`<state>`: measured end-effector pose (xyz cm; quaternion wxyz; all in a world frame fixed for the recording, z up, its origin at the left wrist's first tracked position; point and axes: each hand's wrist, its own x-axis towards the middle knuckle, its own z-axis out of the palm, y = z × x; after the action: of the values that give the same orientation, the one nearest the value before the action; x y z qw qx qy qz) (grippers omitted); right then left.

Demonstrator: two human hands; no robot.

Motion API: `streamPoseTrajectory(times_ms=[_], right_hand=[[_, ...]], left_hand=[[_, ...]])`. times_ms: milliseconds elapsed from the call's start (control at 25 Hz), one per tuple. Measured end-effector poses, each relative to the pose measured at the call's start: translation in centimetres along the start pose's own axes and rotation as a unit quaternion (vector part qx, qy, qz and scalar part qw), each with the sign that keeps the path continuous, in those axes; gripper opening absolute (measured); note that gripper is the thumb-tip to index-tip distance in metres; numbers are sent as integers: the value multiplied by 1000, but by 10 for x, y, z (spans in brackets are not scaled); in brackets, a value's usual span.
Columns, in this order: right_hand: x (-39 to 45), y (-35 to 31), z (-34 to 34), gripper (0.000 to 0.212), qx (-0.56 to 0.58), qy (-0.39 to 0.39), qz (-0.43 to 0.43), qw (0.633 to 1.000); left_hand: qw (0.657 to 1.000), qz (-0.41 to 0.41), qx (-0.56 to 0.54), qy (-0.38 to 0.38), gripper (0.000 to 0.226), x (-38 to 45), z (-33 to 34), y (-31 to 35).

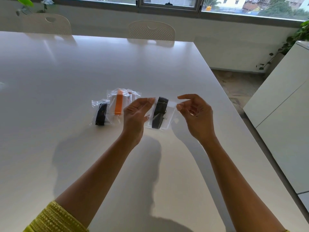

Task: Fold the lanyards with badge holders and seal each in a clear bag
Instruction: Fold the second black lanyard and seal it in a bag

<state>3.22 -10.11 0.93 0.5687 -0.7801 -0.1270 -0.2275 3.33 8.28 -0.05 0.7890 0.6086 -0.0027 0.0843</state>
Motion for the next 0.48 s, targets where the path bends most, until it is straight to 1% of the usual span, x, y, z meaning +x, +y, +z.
streamPoseTrajectory(times_ms=[120, 240, 360, 480], right_hand=[[0, 0, 1, 17, 28, -35, 20, 999], [1, -5, 4, 24, 79, -52, 44, 995], [1, -12, 15, 27, 145, -75, 82, 983], [2, -16, 31, 30, 178, -90, 124, 972]], left_hand=[[1000, -14, -10, -25, 14, -1, -6, 4], [997, -42, -11, -56, 16, -1, -15, 8], [993, -87, -12, -77, 10, -4, -23, 11], [985, -100, 49, -133, 30, -9, -35, 11]])
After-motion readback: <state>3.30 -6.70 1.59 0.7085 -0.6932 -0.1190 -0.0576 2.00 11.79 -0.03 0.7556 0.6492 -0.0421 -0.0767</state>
